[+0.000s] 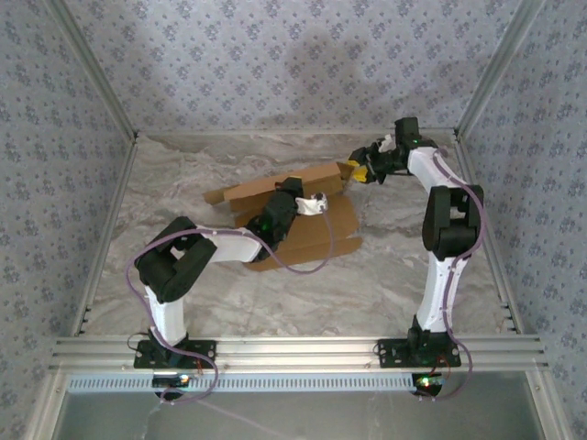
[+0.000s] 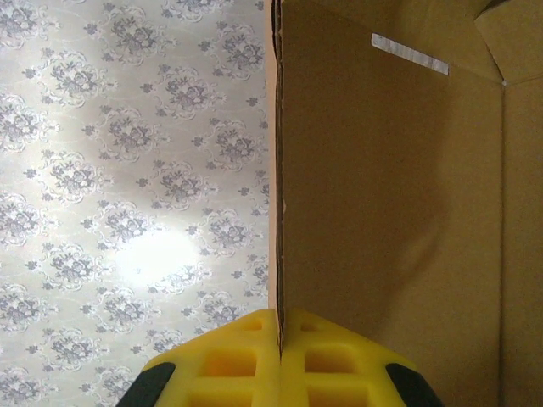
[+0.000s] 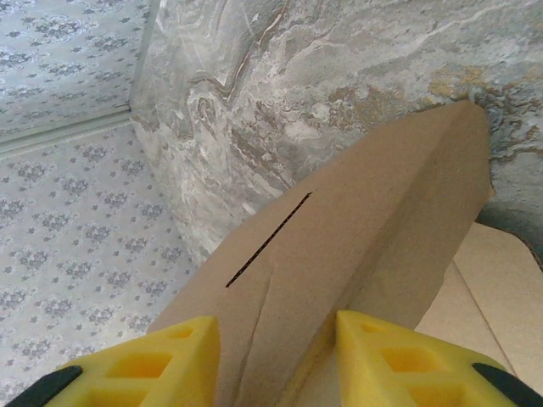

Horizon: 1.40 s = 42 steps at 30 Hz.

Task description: Fold the paper box

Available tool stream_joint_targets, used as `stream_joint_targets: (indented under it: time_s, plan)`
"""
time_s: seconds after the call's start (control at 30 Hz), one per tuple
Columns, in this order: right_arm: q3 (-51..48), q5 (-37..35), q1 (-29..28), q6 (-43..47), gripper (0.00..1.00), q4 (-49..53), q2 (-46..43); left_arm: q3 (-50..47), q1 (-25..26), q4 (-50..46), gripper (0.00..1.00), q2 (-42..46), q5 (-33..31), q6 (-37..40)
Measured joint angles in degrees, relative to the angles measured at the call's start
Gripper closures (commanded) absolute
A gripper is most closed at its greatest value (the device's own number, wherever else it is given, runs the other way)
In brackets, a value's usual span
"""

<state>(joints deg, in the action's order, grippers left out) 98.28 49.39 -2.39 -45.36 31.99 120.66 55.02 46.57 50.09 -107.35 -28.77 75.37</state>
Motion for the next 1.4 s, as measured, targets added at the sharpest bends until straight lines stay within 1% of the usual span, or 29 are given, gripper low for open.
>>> stream_joint_targets:
  time_s: [0.2, 0.37, 0.53, 0.67, 0.87, 1.0, 1.07, 1.13, 1.23, 1.3, 1.4]
  plan:
    - [2.34, 2.56, 0.09, -0.42, 0.58, 2.64, 1.97, 0.17, -0.46, -0.15, 1.0, 0.0, 0.02, 0.0]
    - [4.11, 3.1, 0.39, -0.83, 0.57, 4.83, 2.38, 0.33, -0.5, -0.35, 1.0, 0.0, 0.02, -0.02]
    - [4.22, 3.76, 0.33, -4.31, 0.57, 4.2, 2.36, 0.37, -0.83, -0.55, 1.0, 0.0, 0.07, -0.02]
    - [4.07, 4.0, -0.15, -7.72, 0.57, 2.36, 2.36, 0.37, -0.85, -0.59, 1.0, 0.0, -0.26, -0.02]
    - [0.7, 4.24, -1.05, -14.38, 0.58, -4.31, 1.88, 0.42, -1.38, -0.96, 1.0, 0.0, -0.92, -0.35]
    - [-4.02, 3.72, -1.62, -18.27, 0.59, -8.2, -1.44, 0.59, -1.53, -0.94, 1.0, 0.0, -1.09, -0.46]
    - [-5.84, 2.75, -1.77, -18.43, 0.56, -7.91, -3.13, 0.7, -1.57, -1.03, 1.0, 0.0, -0.85, -0.61]
    - [-5.86, 0.68, -1.25, -15.1, 0.54, -5.16, -4.44, 0.7, -1.57, -1.36, 1.0, 0.02, 0.04, -0.66]
    - [-5.84, -3.87, 0.37, -6.8, 0.54, -0.79, -8.83, 0.52, -1.57, -1.99, 1.0, 0.44, 1.64, -0.61]
    - [-8.35, -7.45, 1.79, -1.62, 0.54, -2.08, -14.53, -0.22, -1.7, -2.34, 1.0, 0.98, 2.62, -0.59]
    - [-16.35, -14.32, 3.32, 9.55, 0.53, -7.56, -26.29, -1.44, -2.1, -2.36, 1.0, 1.88, 4.02, -0.37]
